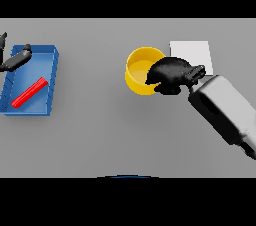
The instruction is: Pick up the red beaker and tilt it to pour out 1 green nut into yellow bowl. Pick up the yellow bowl and place it on the metallic measuring scale.
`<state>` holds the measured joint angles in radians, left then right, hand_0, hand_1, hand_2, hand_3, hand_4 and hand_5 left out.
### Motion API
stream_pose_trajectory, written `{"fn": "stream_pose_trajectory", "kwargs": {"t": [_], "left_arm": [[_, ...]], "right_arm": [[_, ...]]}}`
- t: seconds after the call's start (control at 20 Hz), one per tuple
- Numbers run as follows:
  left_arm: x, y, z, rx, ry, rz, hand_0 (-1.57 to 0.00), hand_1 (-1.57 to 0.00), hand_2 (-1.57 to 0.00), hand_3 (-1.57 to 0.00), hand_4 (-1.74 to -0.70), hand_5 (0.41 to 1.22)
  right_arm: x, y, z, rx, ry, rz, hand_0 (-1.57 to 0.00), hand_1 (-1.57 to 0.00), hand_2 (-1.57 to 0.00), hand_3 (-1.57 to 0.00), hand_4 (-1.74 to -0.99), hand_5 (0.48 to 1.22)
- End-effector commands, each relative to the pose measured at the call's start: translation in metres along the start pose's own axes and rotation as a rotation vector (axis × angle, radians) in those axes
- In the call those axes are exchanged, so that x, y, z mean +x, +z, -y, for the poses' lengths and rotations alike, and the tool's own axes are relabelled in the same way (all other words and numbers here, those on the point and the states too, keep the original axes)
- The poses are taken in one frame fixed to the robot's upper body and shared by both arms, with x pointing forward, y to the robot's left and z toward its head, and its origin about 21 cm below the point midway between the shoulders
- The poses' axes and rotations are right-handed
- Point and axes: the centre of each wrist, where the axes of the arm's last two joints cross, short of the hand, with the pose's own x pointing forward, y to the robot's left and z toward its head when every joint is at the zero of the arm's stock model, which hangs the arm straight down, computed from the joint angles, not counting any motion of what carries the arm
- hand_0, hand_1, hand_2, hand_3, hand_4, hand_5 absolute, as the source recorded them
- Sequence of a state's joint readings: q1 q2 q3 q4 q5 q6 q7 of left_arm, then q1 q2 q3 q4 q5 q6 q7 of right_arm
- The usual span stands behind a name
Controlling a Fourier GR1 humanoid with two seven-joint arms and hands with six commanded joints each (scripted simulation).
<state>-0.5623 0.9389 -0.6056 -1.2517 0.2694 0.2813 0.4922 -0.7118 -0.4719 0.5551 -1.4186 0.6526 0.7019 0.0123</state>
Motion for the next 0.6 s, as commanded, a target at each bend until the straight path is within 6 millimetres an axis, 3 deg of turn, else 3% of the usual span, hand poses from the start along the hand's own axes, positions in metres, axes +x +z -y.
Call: {"fn": "stream_pose_trajectory", "kwargs": {"t": [0.0,0.1,0.3,0.55], "left_arm": [[0.002,0.002,0.003,-0.005,0.002,0.005,0.00,0.00,0.00,0.00,-0.81,0.723],[0.002,0.002,-0.004,0.013,-0.014,0.011,0.00,0.00,0.00,0.00,-0.80,0.723],[0.002,0.002,-0.007,0.020,-0.010,0.012,0.00,0.00,0.00,0.00,-0.81,0.741],[0.006,0.006,-0.004,0.018,-0.020,0.001,0.00,0.00,0.00,0.00,-0.81,0.739]], "right_arm": [[-0.002,0.003,0.001,-0.002,-0.002,-0.006,-1.57,-1.57,-1.56,-1.25,-1.720,1.219],[-0.008,0.009,0.001,-0.011,0.011,-0.007,-1.57,-1.57,-1.56,-1.24,-1.719,1.220],[-0.028,0.020,0.022,-0.076,0.036,-0.063,-1.57,-1.57,-1.57,-1.33,-1.720,1.221],[-0.067,0.025,0.027,-0.130,0.007,-0.174,-1.57,-1.57,-1.57,-1.23,-1.720,1.221]]}}
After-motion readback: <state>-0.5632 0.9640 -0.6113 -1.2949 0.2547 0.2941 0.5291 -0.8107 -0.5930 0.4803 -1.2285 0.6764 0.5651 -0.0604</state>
